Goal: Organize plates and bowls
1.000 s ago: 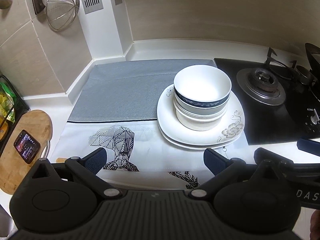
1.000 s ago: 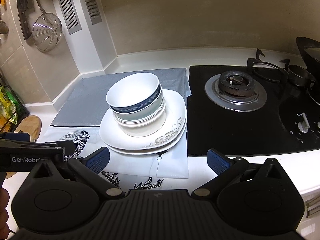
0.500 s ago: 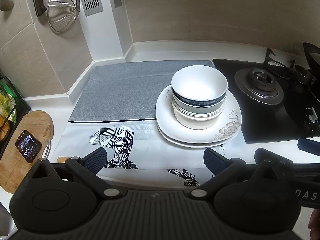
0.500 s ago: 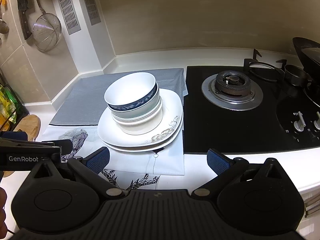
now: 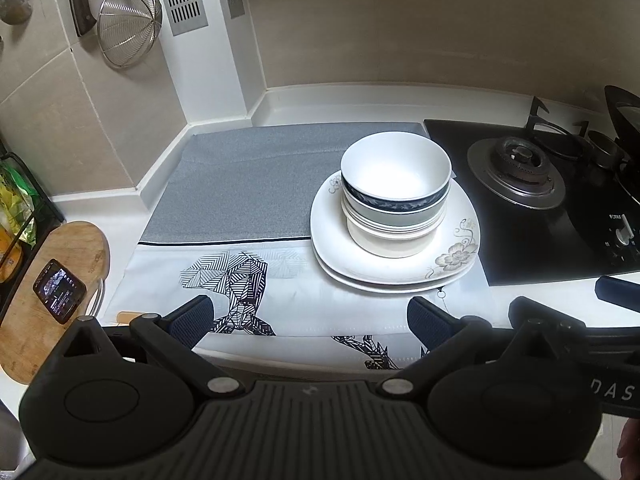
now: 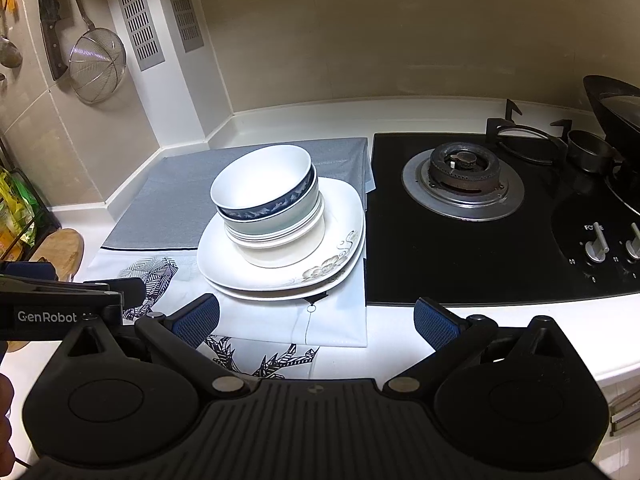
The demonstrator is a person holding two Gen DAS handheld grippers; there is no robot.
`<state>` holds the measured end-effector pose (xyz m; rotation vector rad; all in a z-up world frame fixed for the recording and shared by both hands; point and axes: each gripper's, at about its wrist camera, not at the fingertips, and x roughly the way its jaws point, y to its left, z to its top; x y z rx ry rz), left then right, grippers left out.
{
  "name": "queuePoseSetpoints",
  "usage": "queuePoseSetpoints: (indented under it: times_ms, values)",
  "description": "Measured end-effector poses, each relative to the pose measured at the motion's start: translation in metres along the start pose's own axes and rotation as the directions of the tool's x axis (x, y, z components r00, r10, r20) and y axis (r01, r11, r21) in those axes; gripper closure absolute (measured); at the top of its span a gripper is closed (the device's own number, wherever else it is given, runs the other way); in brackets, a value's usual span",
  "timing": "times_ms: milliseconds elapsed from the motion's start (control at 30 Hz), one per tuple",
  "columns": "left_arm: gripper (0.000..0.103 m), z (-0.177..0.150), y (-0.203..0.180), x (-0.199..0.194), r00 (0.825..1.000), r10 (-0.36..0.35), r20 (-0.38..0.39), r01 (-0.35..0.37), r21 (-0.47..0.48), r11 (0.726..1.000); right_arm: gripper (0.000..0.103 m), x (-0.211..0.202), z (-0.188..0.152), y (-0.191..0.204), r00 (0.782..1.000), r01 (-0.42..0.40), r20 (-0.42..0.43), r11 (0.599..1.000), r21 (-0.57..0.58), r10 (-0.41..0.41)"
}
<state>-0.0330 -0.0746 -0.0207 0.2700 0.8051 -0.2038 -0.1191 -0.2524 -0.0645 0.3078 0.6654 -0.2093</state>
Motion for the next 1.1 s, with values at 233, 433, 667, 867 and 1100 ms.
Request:
queuePoseSetpoints:
  times_ms: [233, 433, 667, 867, 1100]
  values:
    - [0.000, -0.0009, -0.0002, -0.0034, 1.000, 0.002, 0.005, -0.002, 0.001, 1.000, 0.000, -0.0026, 0.0001, -0.0017, 1.000, -0.004, 0.004, 1.000, -0.005, 0.004]
    - [0.000, 0.0000, -0.0001, -0.0044, 1.000, 0.002, 0.008, -0.002, 0.004, 1.000, 0.000, -0.0033, 0.0008, -0.0022, 1.000, -0.005, 0.006, 1.000, -0.005, 0.005]
    - [0.000, 0.0013, -0.0006, -0.0044, 1.000, 0.003, 0.009, -0.003, 0.007, 1.000, 0.000, -0.0032, 0.0011, -0.0026, 1.000, -0.005, 0.007, 1.000, -0.005, 0.005]
    - [0.000, 0.0013, -0.0013, -0.0044, 1.000, 0.003, 0.009, -0.003, 0.007, 1.000, 0.000, -0.0028, 0.0009, -0.0026, 1.000, -0.005, 0.007, 1.000, -0.005, 0.005]
    - [0.000, 0.0061, 0.0006, -0.0023, 1.000, -0.008, 0.022, 0.008, 0.001, 1.000, 0.000, -0.0013, 0.0053, -0.0056, 1.000, -0.007, 0.005, 1.000, 0.003, 0.007]
